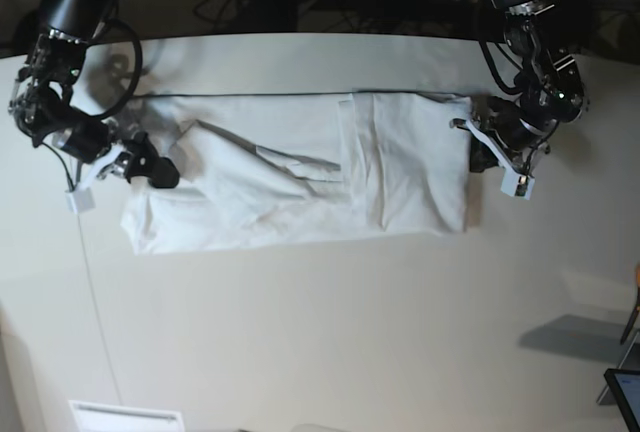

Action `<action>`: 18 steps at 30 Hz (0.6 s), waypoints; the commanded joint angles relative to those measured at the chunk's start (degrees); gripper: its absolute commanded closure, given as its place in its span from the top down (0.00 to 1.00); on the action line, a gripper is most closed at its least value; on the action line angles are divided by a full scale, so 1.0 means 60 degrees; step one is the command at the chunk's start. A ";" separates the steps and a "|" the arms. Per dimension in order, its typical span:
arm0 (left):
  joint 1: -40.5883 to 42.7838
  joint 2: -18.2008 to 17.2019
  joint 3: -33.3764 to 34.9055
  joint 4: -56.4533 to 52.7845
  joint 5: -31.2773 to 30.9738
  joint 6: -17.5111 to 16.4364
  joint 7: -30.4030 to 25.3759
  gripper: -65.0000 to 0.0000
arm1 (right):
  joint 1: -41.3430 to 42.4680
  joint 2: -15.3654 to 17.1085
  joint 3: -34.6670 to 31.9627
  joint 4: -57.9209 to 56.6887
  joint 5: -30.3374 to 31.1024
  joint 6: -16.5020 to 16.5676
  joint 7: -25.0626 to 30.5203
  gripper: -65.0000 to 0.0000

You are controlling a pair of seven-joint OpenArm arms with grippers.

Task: Fold the T-shirt properly
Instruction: 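Move both grippers to the ends of the folded bundle and grasp them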

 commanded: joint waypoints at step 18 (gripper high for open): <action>-0.0462 0.0438 0.0483 -0.0039 0.0299 -0.0049 0.0410 0.00 | -0.0118 -0.0115 -0.0142 0.0002 -0.0497 -0.0199 -0.0420 0.30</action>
